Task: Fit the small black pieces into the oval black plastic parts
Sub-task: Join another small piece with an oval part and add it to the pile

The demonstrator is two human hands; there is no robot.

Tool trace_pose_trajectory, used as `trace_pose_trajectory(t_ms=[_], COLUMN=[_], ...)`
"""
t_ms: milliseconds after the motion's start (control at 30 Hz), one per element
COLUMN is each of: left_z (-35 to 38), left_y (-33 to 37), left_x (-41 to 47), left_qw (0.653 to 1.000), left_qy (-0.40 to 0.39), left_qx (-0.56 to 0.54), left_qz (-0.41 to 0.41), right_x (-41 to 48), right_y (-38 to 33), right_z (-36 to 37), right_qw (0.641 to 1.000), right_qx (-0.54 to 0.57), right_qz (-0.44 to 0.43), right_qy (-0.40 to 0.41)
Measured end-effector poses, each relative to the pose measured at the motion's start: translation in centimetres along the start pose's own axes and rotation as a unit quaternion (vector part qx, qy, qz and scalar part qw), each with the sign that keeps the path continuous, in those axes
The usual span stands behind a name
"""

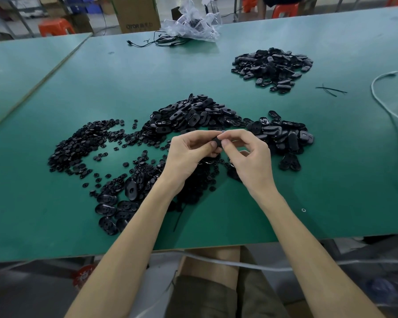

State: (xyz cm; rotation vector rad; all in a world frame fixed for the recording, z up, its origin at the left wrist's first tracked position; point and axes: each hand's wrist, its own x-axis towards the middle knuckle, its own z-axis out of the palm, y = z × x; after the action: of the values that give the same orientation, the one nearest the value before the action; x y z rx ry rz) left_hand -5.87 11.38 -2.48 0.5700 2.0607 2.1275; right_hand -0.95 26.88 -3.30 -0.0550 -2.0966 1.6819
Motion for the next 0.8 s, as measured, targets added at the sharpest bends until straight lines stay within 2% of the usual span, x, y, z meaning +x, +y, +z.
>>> trace_pose_trajectory(t_ms=[233, 367, 467, 567, 700, 800], left_z=[0.0, 0.1, 0.0, -0.1, 0.1, 0.1], left_y=[0.1, 0.0, -0.2, -0.2, -0.8, -0.9], left_x=[-0.1, 0.2, 0.3, 0.3, 0.1, 0.1], left_qw=[0.999, 0.998, 0.99, 0.967, 0.916, 0.901], left_qy=[0.035, 0.057, 0.096, 0.105, 0.067, 0.059], left_qx=[-0.005, 0.022, 0.105, 0.228, 0.394, 0.43], left_qz=[-0.003, -0.004, 0.017, 0.035, 0.027, 0.003], right_x=[0.0, 0.0, 0.1, 0.4, 0.4, 0.4], right_y=[-0.1, -0.2, -0.1, 0.4, 0.7, 0.8], right_z=[0.1, 0.0, -0.2, -0.5, -0.6, -0.6], right_qw=[1.0, 1.0, 0.994, 0.981, 0.976, 0.976], right_qx=[-0.012, -0.012, -0.024, -0.03, -0.031, -0.024], right_qz=[-0.008, -0.017, -0.004, 0.053, 0.079, 0.095], right_qy=[-0.012, 0.019, 0.108, 0.183, 0.198, 0.197])
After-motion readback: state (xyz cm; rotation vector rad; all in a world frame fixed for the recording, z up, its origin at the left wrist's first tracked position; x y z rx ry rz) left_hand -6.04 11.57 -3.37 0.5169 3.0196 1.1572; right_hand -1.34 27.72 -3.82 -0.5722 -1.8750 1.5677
